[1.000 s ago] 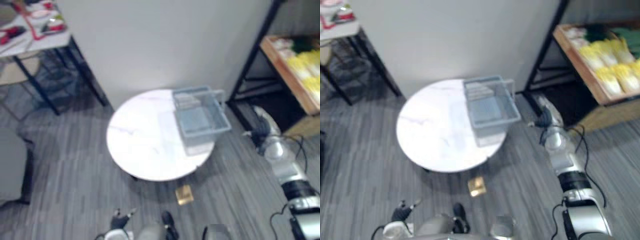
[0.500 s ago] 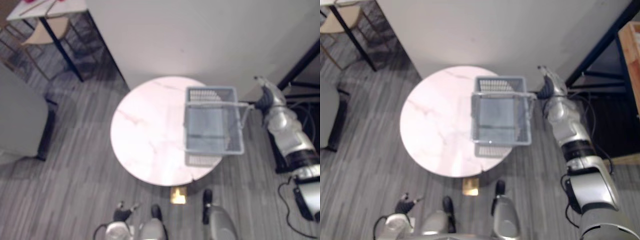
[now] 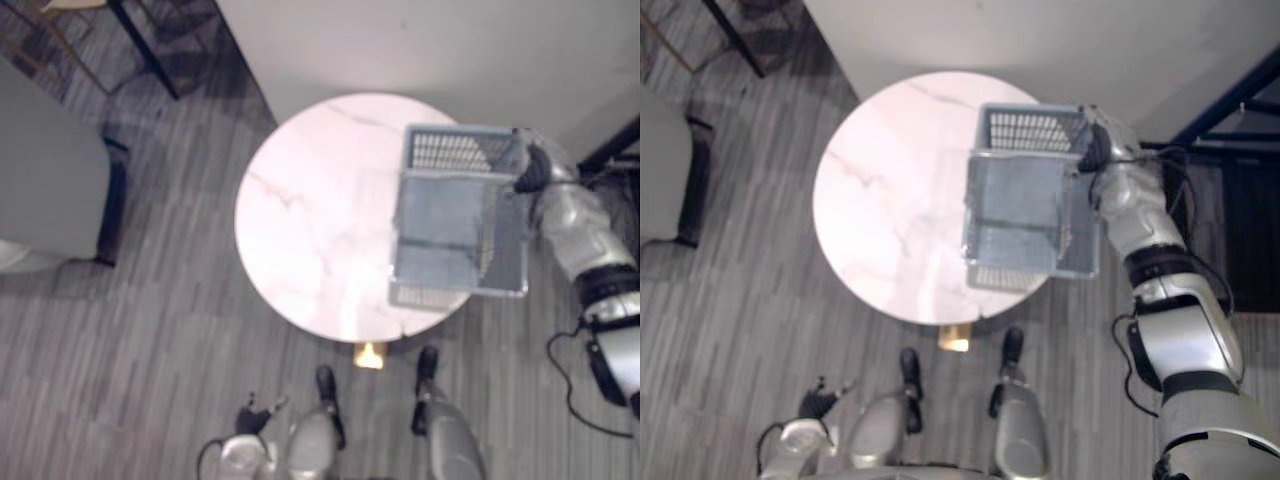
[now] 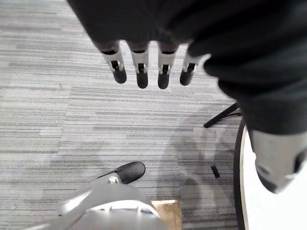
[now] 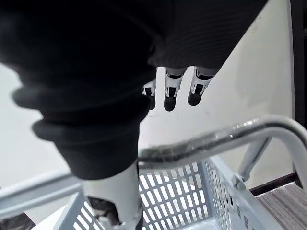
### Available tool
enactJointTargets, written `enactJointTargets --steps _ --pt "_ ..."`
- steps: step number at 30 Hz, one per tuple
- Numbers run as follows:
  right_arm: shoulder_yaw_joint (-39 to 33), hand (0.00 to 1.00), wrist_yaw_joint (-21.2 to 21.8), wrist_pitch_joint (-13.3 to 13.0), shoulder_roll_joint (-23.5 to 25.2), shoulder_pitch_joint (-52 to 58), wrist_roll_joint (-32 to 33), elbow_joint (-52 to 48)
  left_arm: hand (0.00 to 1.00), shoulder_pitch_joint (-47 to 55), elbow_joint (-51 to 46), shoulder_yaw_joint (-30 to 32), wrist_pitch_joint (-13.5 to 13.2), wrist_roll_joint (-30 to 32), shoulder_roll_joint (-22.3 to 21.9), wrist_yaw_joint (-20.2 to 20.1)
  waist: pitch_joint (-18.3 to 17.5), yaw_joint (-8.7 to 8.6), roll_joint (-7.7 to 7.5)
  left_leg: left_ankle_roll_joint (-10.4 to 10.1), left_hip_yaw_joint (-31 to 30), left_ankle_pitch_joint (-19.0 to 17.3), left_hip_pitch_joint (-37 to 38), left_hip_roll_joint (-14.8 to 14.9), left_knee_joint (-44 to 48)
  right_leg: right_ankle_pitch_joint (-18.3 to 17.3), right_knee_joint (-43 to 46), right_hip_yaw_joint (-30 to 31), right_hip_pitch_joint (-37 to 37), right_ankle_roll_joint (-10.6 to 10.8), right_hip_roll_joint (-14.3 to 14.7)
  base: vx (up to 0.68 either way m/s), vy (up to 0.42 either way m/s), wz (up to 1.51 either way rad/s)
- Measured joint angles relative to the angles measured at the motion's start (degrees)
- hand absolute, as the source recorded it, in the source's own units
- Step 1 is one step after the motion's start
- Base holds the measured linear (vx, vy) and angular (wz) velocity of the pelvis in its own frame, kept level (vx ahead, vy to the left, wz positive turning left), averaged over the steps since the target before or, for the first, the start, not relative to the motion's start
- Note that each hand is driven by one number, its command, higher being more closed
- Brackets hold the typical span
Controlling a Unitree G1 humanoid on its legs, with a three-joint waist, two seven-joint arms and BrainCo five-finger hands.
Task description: Pick vegetable in the basket
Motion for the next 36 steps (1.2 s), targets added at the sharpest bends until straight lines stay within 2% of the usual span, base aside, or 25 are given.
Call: enactJointTargets --steps 8,9,18,26,30,33,34,35,36 --pt "0.27 0.0 -1.18 0.0 1.15 -3.71 -0.56 2.56 0.0 -0.5 -1.03 -1.78 -0.79 -0.56 -0.02 0.34 2.4 -0.04 0.61 0.23 -0.56 0.17 -2.54 -0.05 0.8 1.29 -1.61 -0.18 -1.28 -0.17 0.1 0.0 -0.003 0.01" --pt "0.53 1.0 -1.46 0.0 1.25 -4.44 -0.89 3.26 0.0 -1.13 -0.87 -2.03 -0.78 -0.59 -0.01 0.5 2.81 0.02 0.64 0.24 -0.91 0.19 -2.65 -0.03 0.83 1.34 -1.73 -0.23 -1.27 -0.16 0.14 0.01 -0.011 0.07" --pt "2.86 1.0 -2.07 1.11 2.89 -6.51 -2.32 4.81 0.0 -4.68 -0.62 -3.22 -0.83 -0.61 -0.09 1.62 2.97 0.38 0.8 0.33 -2.63 0.27 -3.39 -0.02 1.41 1.63 -2.28 -1.8 -0.54 -0.11 0.01 0.01 -0.001 0.07" --pt "4.24 1.0 1.1 1.28 4.19 -5.9 -2.43 6.93 0.0 -6.74 -0.99 -3.9 -0.78 -0.54 -0.37 1.35 3.09 2.02 0.67 0.81 -5.04 0.69 -1.05 -0.26 2.15 1.58 -2.28 -4.29 4.09 -0.1 -0.62 -0.02 0.014 0.18" --pt "-1.59 1.0 1.34 1.57 4.2 1.21 -2.31 2.8 0.0 -6.8 -1.03 -5.42 -0.59 -0.03 -0.37 0.06 2.95 1.56 0.22 0.94 -5.91 0.99 1.08 -0.67 1.54 1.41 -2.03 -4.77 6.32 0.06 -0.96 -0.01 0.013 0.1" --pt "-7.53 1.0 1.18 1.83 5.63 13.29 -1.41 -7.72 0.0 -6.7 -1.64 -6.48 -0.04 0.22 -0.28 -1.22 2.39 0.69 -1.05 0.83 -3.52 0.96 4.37 -0.67 0.68 0.72 -0.54 -2.56 7.23 0.2 -0.97 0.0 0.013 -0.35" --pt "-8.77 1.0 1.15 1.88 7.49 17.45 -0.84 -11.44 0.0 -6.44 -1.87 -6.53 0.43 0.71 -0.04 -1.57 1.79 -0.37 -2.16 0.78 -1.62 0.53 5.65 -0.61 0.65 0.14 0.36 -1.32 6.78 0.26 -0.86 0.01 0.008 -0.64" --pt "-9.35 1.0 1.12 1.89 8.7 19.24 -0.07 -13.03 0.0 -6.24 -1.86 -6.49 0.65 1.04 0.17 -1.85 1.39 -0.56 -2.91 0.73 -0.13 0.17 6.26 -0.51 0.8 0.0 0.63 -0.93 6.42 0.08 -0.74 0.0 -0.003 -1.08" --pt "-9.63 1.0 1.06 1.91 10.8 22.94 0.57 -16.51 0.0 -6.0 -1.93 -5.99 1.01 2.04 0.63 -2.48 0.42 -1.2 -4.43 0.45 3.49 -0.45 7.65 -0.1 0.93 -2.5 1.09 -3.81 5.68 -2.12 -1.31 0.0 0.007 -1.47"
